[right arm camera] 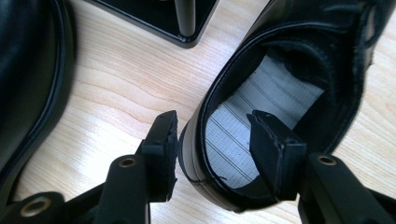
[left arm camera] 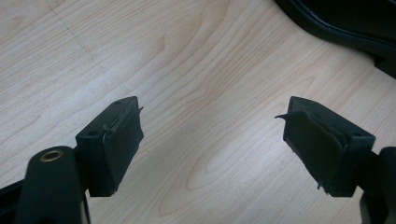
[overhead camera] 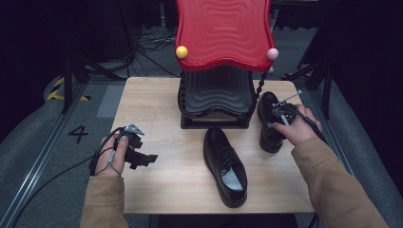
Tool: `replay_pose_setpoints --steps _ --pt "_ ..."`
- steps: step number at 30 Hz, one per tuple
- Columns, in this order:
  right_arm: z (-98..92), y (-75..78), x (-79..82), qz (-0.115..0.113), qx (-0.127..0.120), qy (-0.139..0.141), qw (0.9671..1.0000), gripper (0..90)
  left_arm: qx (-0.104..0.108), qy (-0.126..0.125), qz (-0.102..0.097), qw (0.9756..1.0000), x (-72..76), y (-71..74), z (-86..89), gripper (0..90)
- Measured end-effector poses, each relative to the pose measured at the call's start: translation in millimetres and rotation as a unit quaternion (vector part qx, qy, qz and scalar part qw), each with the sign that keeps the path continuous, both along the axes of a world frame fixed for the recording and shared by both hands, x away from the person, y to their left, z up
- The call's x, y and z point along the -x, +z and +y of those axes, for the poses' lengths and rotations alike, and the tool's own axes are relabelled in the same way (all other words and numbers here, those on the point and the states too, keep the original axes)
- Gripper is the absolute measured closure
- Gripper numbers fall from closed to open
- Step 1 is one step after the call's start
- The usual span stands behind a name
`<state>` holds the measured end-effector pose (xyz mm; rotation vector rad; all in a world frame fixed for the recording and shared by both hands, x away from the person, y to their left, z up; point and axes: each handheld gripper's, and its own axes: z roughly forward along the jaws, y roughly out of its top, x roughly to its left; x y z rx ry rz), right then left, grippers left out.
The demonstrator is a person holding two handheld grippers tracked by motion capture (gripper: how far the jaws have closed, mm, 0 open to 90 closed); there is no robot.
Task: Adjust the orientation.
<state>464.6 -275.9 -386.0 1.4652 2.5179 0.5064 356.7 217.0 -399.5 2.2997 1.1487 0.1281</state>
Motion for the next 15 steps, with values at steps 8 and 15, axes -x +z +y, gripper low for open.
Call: replay_pose_setpoints --steps 8,15 --pt "8.3 -19.4 -8.3 0.031 0.011 0.007 0.9994 55.0 0.002 -0.001 0.000 1.0000 0.5 0.6 0.1 20.1" --pt "11.8 -30.2 -9.9 0.068 0.010 0.022 0.9974 73.9 0.001 -0.003 0.002 1.0000 0.2 -0.2 -0.6 20.1"
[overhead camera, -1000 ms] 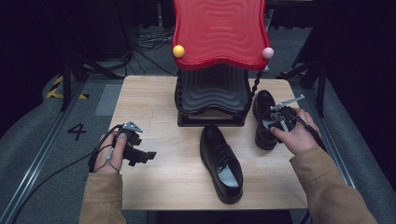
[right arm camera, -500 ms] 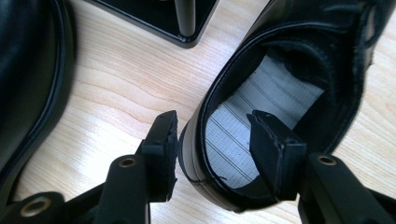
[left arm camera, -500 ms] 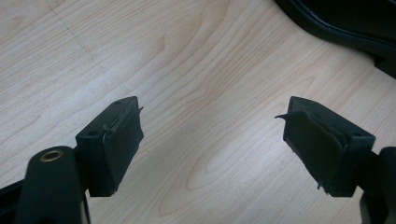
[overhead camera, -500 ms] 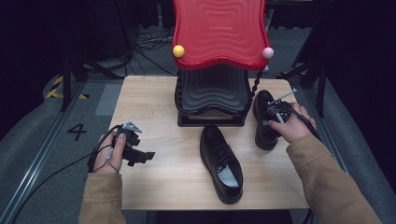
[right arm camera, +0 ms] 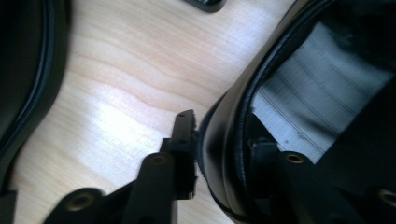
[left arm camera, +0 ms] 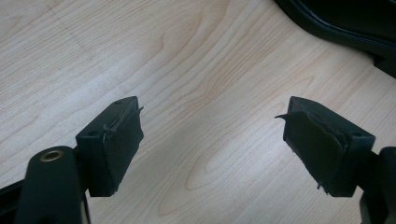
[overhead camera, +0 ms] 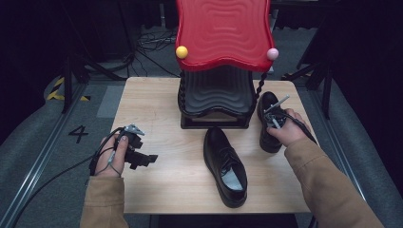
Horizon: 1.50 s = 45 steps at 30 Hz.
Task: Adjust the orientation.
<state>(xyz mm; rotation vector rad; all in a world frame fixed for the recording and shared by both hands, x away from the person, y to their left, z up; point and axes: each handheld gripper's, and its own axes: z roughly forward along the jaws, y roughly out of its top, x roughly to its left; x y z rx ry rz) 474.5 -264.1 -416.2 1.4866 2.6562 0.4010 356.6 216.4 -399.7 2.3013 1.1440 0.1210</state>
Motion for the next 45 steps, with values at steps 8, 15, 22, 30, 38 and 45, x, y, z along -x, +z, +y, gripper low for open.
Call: replay_pose_setpoints --steps 8,15,22,30,38,45 --pt "-7.9 -0.3 -4.2 0.015 -0.029 0.006 0.9994 82.2 0.005 0.004 -0.002 1.0000 0.5 0.1 1.7 20.1" --pt "-14.3 10.4 6.3 0.001 -0.049 0.015 0.9987 81.4 0.008 0.000 0.000 1.0000 -0.6 -0.2 1.8 20.1" --pt "-16.9 29.8 38.6 -0.023 -0.041 0.048 0.9977 81.2 0.007 0.001 -0.001 1.0000 -0.4 0.6 1.1 20.1" --pt "-11.7 44.6 85.9 -0.030 -0.030 0.104 0.9937 80.5 0.006 0.000 -0.001 1.0000 -0.2 1.2 0.7 20.1" --pt "-2.3 44.9 127.3 -0.030 -0.025 0.149 0.9881 79.0 0.007 0.002 0.000 1.0000 0.7 1.6 1.0 20.1" --pt "7.8 40.0 154.4 -0.027 -0.024 0.178 0.9835 78.4 0.004 0.001 0.000 1.0000 0.4 1.3 -1.1 20.1"
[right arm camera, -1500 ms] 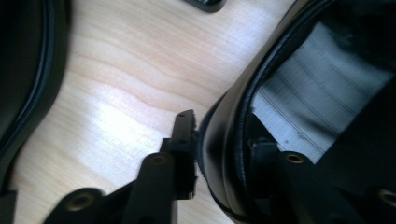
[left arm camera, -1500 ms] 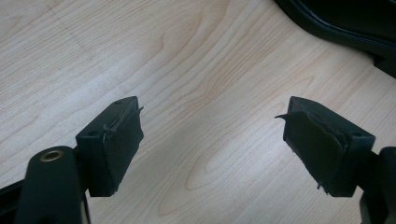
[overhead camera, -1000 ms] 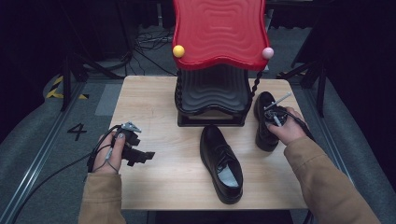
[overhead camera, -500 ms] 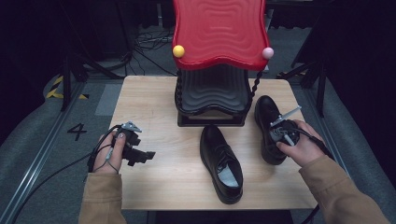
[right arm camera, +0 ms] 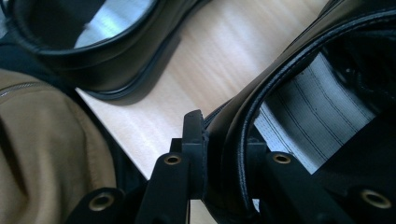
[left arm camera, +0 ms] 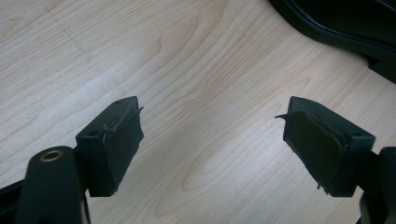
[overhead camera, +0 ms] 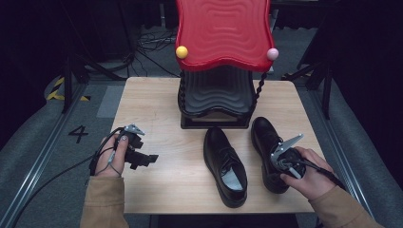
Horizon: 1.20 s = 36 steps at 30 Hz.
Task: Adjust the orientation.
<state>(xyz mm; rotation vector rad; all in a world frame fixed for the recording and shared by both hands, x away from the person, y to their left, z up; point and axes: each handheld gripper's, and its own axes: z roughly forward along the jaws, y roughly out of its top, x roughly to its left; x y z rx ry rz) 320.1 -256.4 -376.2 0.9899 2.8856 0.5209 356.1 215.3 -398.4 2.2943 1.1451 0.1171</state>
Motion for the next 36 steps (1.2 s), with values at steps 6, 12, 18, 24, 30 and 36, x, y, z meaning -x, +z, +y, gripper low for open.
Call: replay_pose_setpoints --steps 6,12,18,24,30,36 --pt "14.5 -3.8 12.9 -0.005 0.005 0.029 0.9996 78.3 0.000 0.001 0.001 1.0000 0.1 0.2 0.0 20.1" --pt "26.5 -9.9 19.7 -0.005 0.012 0.043 0.9990 78.3 0.001 0.001 -0.001 1.0000 0.1 0.4 1.2 20.1" --pt "43.1 -20.3 18.9 -0.004 0.014 0.065 0.9978 78.1 0.001 -0.001 -0.002 1.0000 0.2 0.6 0.7 20.1" --pt "54.3 -27.7 21.4 -0.009 0.015 0.064 0.9978 77.7 0.002 0.003 0.001 1.0000 0.1 -0.1 1.8 20.1" --pt "55.0 -28.6 19.8 -0.002 0.009 0.062 0.9980 77.3 0.001 -0.002 0.002 1.0000 -0.5 -0.8 0.8 20.0" --pt "53.8 -33.0 17.8 0.016 0.006 0.058 0.9981 76.5 0.000 -0.002 -0.001 1.0000 -2.2 0.3 -0.8 20.1"
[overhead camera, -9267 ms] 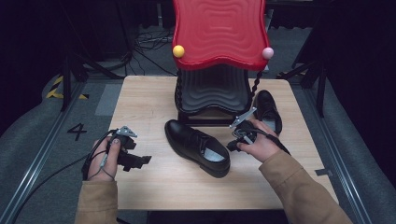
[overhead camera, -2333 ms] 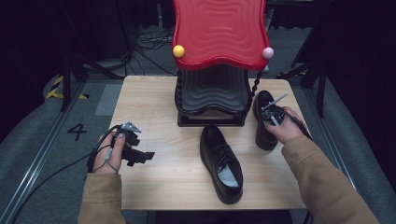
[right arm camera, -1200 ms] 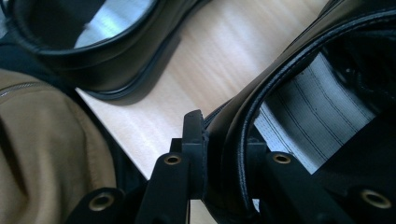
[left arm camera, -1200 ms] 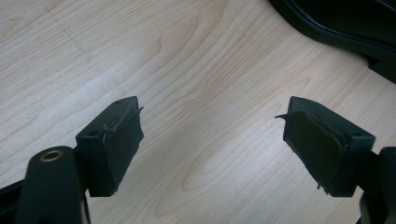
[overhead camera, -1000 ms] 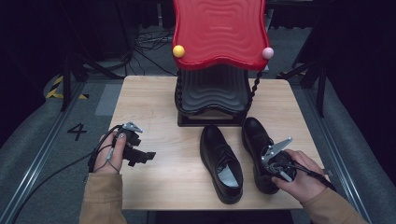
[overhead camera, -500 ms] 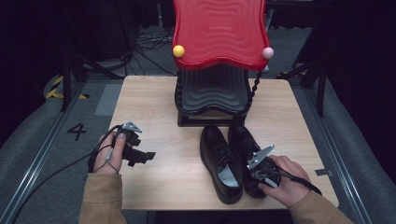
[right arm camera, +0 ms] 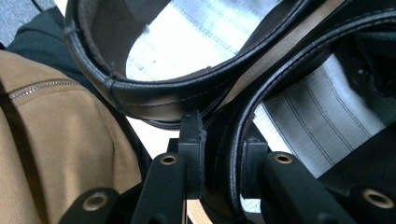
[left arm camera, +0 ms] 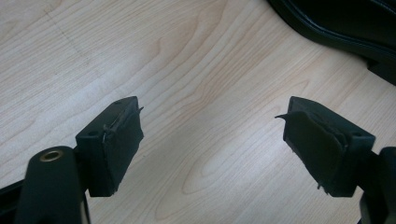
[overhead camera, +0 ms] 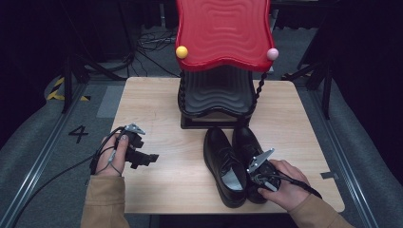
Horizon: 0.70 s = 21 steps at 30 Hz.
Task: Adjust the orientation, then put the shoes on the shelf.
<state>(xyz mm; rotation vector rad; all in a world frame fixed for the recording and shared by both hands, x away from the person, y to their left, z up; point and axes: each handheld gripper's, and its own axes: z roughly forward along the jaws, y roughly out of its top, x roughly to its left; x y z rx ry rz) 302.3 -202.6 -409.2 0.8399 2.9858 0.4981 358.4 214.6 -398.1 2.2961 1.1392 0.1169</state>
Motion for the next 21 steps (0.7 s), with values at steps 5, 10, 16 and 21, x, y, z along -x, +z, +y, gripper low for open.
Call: replay_pose_setpoints --steps 5,10,16,21 --pt "-1.1 -1.2 -1.4 0.006 -0.003 -0.003 1.0000 74.2 0.001 0.000 0.001 1.0000 0.2 -0.1 0.3 20.1" --pt "-3.6 -1.1 -2.0 0.001 -0.006 -0.008 0.9999 68.0 0.005 0.002 0.001 1.0000 1.1 -0.3 1.2 20.1" --pt "-8.7 4.9 -3.4 0.005 -0.017 -0.024 0.9996 61.0 0.006 0.003 0.002 1.0000 2.2 -0.4 3.0 20.1" --pt "-13.8 15.7 -3.9 0.009 -0.035 -0.046 0.9983 56.1 0.001 0.001 0.000 1.0000 2.2 -0.1 2.2 20.1"
